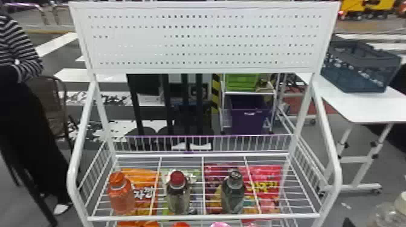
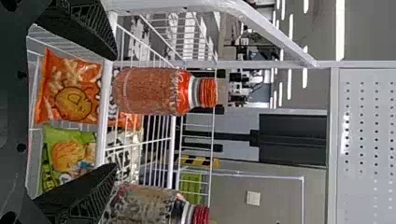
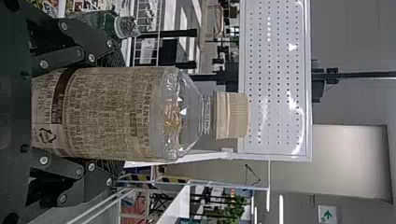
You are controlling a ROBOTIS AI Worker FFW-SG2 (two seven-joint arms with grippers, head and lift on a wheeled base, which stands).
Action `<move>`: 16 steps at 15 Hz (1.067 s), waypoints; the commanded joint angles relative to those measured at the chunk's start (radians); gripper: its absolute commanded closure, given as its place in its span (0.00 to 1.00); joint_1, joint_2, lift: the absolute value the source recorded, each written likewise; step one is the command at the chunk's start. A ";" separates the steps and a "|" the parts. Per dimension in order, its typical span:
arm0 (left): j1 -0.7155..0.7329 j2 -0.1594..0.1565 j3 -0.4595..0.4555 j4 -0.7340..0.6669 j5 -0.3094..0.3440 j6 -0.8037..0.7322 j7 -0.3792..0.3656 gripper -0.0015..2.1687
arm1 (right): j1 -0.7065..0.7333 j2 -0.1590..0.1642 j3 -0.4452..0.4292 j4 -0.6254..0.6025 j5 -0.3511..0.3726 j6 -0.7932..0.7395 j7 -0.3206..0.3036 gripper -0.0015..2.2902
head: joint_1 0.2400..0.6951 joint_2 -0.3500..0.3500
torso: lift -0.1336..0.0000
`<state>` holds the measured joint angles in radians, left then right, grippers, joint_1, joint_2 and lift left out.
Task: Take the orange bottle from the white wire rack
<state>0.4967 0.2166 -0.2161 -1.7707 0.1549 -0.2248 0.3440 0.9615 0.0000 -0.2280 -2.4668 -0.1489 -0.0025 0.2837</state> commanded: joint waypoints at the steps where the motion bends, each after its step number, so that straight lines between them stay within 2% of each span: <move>1: -0.069 0.003 -0.002 0.073 0.000 -0.043 0.000 0.03 | 0.002 0.001 -0.005 0.000 -0.001 0.002 0.000 0.45 | 0.57 0.50 | 1.00; 6: -0.199 0.012 0.001 0.163 0.061 -0.043 -0.010 0.03 | 0.000 0.001 -0.007 0.000 0.000 0.005 0.000 0.45 | 0.57 0.50 | 1.00; 16: -0.357 0.020 0.000 0.317 0.071 -0.012 -0.031 0.04 | 0.000 0.001 -0.016 -0.001 -0.001 0.011 0.000 0.45 | 0.57 0.50 | 1.00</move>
<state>0.1533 0.2340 -0.2175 -1.4675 0.2243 -0.2453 0.3145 0.9618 0.0000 -0.2416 -2.4693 -0.1507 0.0086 0.2837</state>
